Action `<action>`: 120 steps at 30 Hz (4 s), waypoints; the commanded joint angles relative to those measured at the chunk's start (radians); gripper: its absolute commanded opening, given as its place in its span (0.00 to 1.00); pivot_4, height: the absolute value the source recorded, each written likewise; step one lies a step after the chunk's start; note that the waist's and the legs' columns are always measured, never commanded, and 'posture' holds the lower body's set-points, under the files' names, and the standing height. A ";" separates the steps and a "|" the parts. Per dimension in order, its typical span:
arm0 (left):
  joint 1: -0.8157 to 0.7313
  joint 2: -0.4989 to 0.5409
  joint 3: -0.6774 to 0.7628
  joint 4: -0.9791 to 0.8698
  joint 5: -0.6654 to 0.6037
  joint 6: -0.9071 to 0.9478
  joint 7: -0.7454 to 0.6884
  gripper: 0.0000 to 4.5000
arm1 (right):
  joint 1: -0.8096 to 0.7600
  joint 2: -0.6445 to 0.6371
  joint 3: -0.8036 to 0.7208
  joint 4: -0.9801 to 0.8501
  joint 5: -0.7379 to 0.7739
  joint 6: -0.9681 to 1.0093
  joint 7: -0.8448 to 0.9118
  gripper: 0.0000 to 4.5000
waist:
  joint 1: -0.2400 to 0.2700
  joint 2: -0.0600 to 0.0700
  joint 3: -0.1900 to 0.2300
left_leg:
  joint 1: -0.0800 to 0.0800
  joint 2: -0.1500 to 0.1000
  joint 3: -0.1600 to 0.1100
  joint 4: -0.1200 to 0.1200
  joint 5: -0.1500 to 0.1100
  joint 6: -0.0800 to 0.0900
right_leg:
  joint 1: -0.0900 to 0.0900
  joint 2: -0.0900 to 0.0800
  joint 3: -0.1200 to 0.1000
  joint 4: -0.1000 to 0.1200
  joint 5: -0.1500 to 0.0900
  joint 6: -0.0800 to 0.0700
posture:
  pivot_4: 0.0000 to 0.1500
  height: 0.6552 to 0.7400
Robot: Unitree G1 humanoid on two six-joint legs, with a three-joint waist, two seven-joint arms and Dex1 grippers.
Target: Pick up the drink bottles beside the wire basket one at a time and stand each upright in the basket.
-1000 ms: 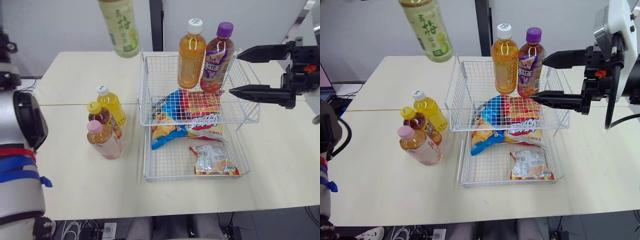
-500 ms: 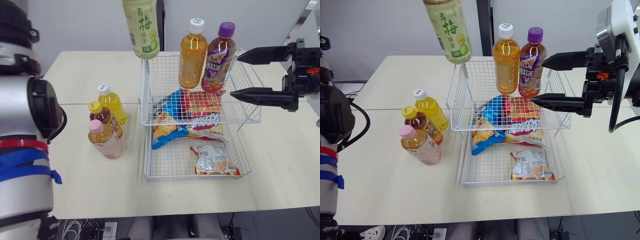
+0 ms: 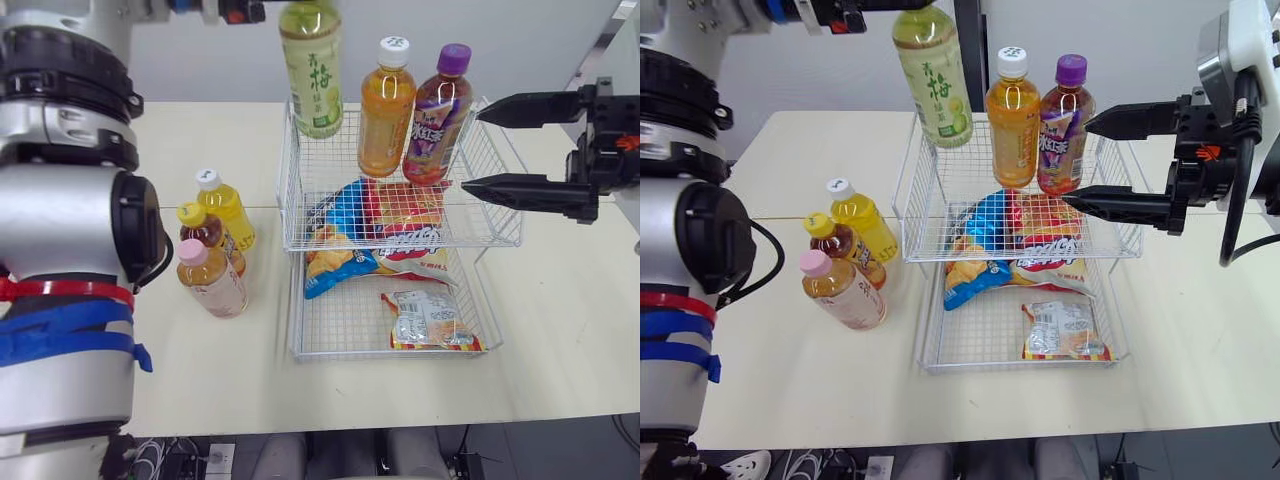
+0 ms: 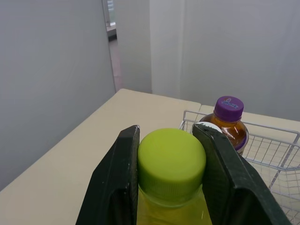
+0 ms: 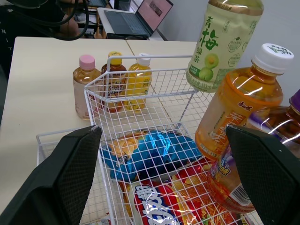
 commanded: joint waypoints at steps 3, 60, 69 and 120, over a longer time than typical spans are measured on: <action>-0.008 -0.026 0.043 -0.030 -0.010 -0.038 0.012 0.30 | 0.003 -0.024 -0.051 -0.015 0.011 -0.002 -0.017 1.00 | 0.000 0.000 0.000 | 0.000 0.000 0.000 0.000 0.000 0.000 | 0.000 0.000 0.000 0.000 0.000 0.000 | 1.00 1.00; 0.048 0.104 0.074 -0.212 -0.002 0.046 -0.009 1.00 | 0.211 -0.121 -0.261 -0.060 -0.043 -0.060 -0.082 1.00 | 0.000 0.000 0.000 | 0.000 0.000 0.000 0.000 0.000 0.000 | 0.000 0.000 0.000 0.001 0.000 0.000 | 1.00 1.00; 0.302 0.328 0.188 -0.591 -0.054 0.188 0.065 1.00 | 0.215 -0.095 -0.225 -0.053 0.016 -0.144 0.024 1.00 | -0.011 0.001 -0.001 | 0.001 0.001 0.000 0.000 0.000 0.000 | 0.001 0.000 0.001 0.001 0.000 0.000 | 1.00 1.00; 1.663 -0.118 0.717 -1.851 -0.415 0.496 0.792 1.00 | -0.089 0.205 0.182 0.089 -0.053 -0.165 0.280 1.00 | 0.009 0.000 -0.005 | 0.004 0.006 0.000 0.001 0.000 -0.001 | 0.004 -0.001 0.000 0.000 0.003 -0.004 | 1.00 1.00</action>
